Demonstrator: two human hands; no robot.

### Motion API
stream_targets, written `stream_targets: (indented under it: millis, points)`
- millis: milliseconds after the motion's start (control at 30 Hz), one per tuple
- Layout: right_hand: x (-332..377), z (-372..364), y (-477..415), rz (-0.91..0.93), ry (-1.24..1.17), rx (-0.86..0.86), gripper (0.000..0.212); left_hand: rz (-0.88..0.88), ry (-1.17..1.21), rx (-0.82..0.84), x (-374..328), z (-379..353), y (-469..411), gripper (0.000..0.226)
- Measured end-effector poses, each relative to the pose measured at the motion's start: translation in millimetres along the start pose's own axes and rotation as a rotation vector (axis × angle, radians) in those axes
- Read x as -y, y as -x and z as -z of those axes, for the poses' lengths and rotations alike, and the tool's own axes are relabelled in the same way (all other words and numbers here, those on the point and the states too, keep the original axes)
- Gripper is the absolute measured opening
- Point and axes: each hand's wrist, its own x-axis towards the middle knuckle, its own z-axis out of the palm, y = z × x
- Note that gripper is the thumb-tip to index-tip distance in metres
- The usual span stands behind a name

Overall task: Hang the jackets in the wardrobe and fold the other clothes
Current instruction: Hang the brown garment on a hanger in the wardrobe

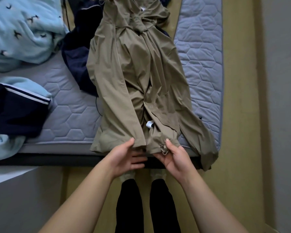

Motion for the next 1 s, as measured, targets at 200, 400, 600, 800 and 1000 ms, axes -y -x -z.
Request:
stream_targets:
  millis: [200,400,600,800,1000]
  points:
    - [-9.7,-2.9,-7.0,0.057,0.026,-0.12,0.019,-0.172,0.311,-0.072,-3.9,-35.4,-22.9,0.035]
    - [1.0,-1.9,-25.1,-0.085,-0.39,-0.18,0.025,-0.306,0.407,-0.186,-10.0,-38.4,-25.7,0.026]
    - [32.0,3.1,-46.5,-0.086,-0.454,-0.299,0.041,-0.238,0.172,-0.447,-10.0,8.8,-21.4,0.038]
    - [70.1,38.8,-43.1,0.087,-0.395,-0.375,0.035,-0.241,0.14,-0.597,-12.0,34.5,-26.7,0.037]
    - [81.5,56.8,-26.5,0.322,-0.096,-0.442,0.022,-0.209,-0.068,-0.683,-6.5,33.5,-36.9,0.04]
